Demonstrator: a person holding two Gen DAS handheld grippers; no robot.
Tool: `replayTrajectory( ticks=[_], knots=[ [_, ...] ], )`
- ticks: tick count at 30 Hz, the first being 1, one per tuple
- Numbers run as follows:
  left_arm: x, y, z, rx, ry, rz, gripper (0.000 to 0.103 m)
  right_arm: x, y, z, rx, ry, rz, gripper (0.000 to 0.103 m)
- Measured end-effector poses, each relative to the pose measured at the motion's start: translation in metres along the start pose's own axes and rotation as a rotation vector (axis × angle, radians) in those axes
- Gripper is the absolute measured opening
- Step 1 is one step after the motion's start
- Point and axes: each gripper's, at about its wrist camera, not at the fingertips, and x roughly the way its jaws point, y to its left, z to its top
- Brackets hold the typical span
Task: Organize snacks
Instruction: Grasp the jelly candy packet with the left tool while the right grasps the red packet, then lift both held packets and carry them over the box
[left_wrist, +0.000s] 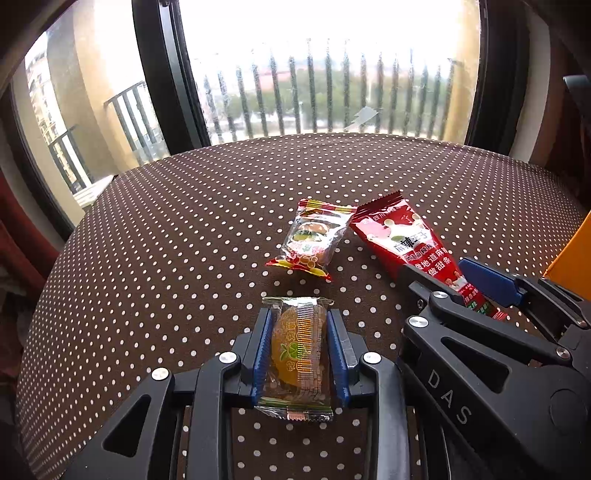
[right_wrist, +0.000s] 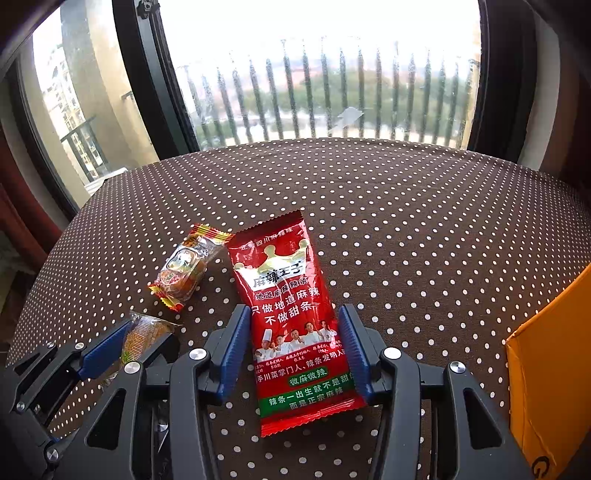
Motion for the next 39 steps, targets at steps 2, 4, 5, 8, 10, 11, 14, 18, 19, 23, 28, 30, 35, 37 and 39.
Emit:
replayTrajectory(
  ticks=[2, 4, 5, 8, 10, 11, 14, 18, 19, 23, 28, 30, 35, 37, 39],
  knots=[
    [-0.003, 0.000, -0.004, -0.006, 0.005, -0.004, 0.029, -0.003, 0.000, -0.002, 0.003, 0.002, 0.006, 0.051],
    [-0.006, -0.001, -0.007, -0.011, 0.012, -0.009, 0.029, -0.005, 0.000, -0.005, 0.004, 0.008, 0.011, 0.051],
    [-0.007, -0.002, -0.009, -0.013, 0.015, -0.012, 0.029, -0.007, 0.000, -0.007, 0.006, 0.012, 0.017, 0.050],
    [-0.012, -0.005, -0.015, -0.010, 0.021, 0.002, 0.029, -0.013, 0.001, -0.012, 0.007, 0.023, 0.035, 0.047],
    [-0.017, -0.008, -0.020, -0.007, 0.022, 0.006, 0.029, -0.018, 0.003, -0.018, 0.002, 0.027, 0.047, 0.046],
    [-0.019, -0.008, -0.023, -0.011, 0.022, -0.003, 0.028, -0.021, 0.003, -0.020, -0.001, 0.028, 0.048, 0.045],
    [-0.024, -0.011, -0.031, -0.024, 0.029, -0.021, 0.028, -0.029, 0.003, -0.028, -0.003, 0.029, 0.050, 0.042],
    [-0.029, -0.015, -0.042, -0.039, 0.034, -0.046, 0.028, -0.038, -0.002, -0.038, 0.006, 0.036, 0.062, 0.041],
    [-0.031, -0.017, -0.044, -0.040, 0.035, -0.048, 0.028, -0.041, -0.002, -0.041, 0.007, 0.037, 0.064, 0.041],
    [-0.042, -0.020, -0.051, -0.045, 0.029, -0.063, 0.028, -0.053, -0.005, -0.052, 0.010, 0.037, 0.066, 0.040],
    [-0.059, -0.021, -0.053, -0.047, 0.003, -0.067, 0.028, -0.071, -0.005, -0.059, 0.006, 0.024, 0.065, 0.040],
    [-0.068, -0.021, -0.053, -0.047, -0.012, -0.066, 0.028, -0.077, -0.004, -0.059, 0.009, 0.027, 0.068, 0.040],
    [-0.091, -0.022, -0.053, -0.055, -0.049, -0.067, 0.028, -0.101, -0.002, -0.059, -0.006, -0.004, 0.070, 0.040],
    [-0.101, -0.022, -0.052, -0.054, -0.066, -0.068, 0.028, -0.110, -0.001, -0.058, -0.011, -0.018, 0.070, 0.040],
    [-0.111, -0.024, -0.051, -0.054, -0.083, -0.068, 0.028, -0.120, -0.002, -0.057, -0.014, -0.033, 0.070, 0.040]
  ],
)
